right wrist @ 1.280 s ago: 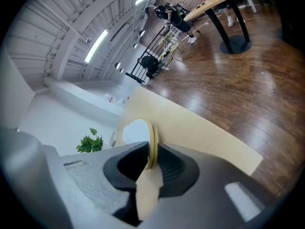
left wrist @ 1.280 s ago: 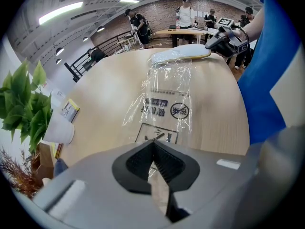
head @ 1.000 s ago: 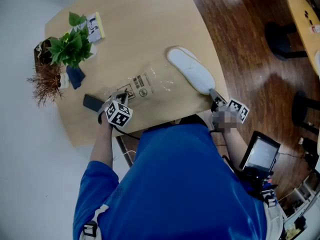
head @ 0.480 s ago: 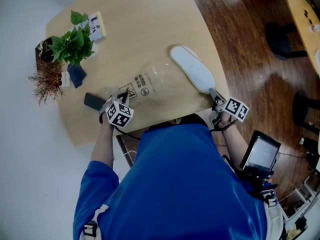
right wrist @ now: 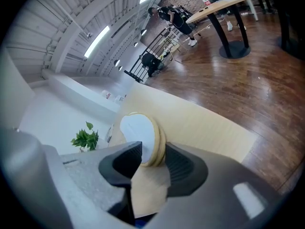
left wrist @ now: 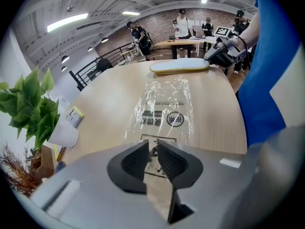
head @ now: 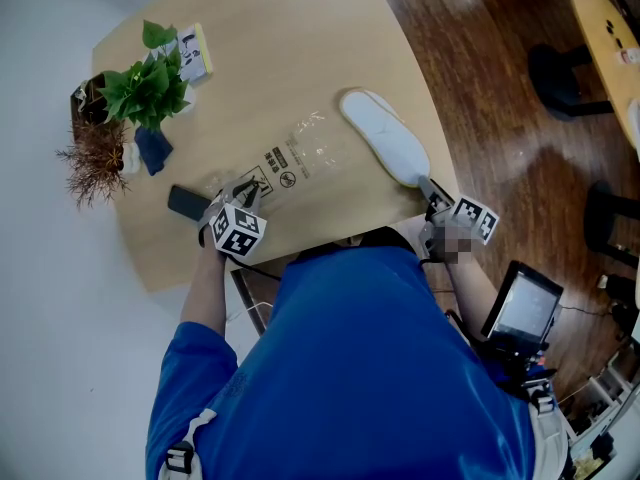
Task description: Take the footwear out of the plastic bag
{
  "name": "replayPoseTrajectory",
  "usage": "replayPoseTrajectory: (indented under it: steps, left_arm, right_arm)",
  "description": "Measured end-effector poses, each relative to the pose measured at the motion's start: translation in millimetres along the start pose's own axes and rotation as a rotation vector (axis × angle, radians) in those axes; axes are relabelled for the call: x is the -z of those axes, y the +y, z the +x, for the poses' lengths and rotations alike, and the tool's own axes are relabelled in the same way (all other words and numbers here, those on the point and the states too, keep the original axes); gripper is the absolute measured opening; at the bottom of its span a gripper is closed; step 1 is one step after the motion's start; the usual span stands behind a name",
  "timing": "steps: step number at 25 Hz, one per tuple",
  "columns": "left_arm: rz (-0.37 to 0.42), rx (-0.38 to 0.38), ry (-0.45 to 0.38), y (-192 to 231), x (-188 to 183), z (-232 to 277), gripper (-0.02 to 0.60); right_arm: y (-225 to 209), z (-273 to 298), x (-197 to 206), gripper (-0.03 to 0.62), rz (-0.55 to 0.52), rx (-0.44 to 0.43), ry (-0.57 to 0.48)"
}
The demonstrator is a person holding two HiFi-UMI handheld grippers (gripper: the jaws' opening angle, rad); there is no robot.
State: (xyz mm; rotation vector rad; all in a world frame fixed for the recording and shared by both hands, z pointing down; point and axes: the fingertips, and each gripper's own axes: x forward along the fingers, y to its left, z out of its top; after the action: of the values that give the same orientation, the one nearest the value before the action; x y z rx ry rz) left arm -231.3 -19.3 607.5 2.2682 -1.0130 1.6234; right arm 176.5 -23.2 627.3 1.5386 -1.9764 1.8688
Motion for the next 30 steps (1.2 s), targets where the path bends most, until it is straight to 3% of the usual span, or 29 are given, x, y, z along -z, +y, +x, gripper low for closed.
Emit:
replayPoseTrajectory:
  steps: [6,10,14,23,27,30]
  left_arm:
    - [-0.008,-0.022,-0.039,4,-5,-5,0.064]
    - [-0.022,-0.056,-0.072,10,-15,-7,0.015]
    - [-0.034,-0.075,-0.137,8,-19,-10,0.009]
    - [-0.098,-0.087,-0.335,-15,-42,-30,0.008]
    - [-0.116,-0.108,-0.404,-29,-54,-43,0.008]
    - [-0.135,-0.144,-0.448,-43,-64,-58,0.008]
  right_arm:
    - [3,-8,-4,0.144,-0.074,0.031,-0.015]
    - [5,-12,-15,0.143,-0.175,0.090,-0.036]
    - [17,-22,-15,0.143,-0.291,0.135,-0.079]
    - [61,-42,-9,0.110,-0.729,0.270,-0.170]
    - [93,-45,-4,0.050,-0.993,0.256,-0.215]
    - [111,-45,6,0.017,-1.131,0.213,-0.211]
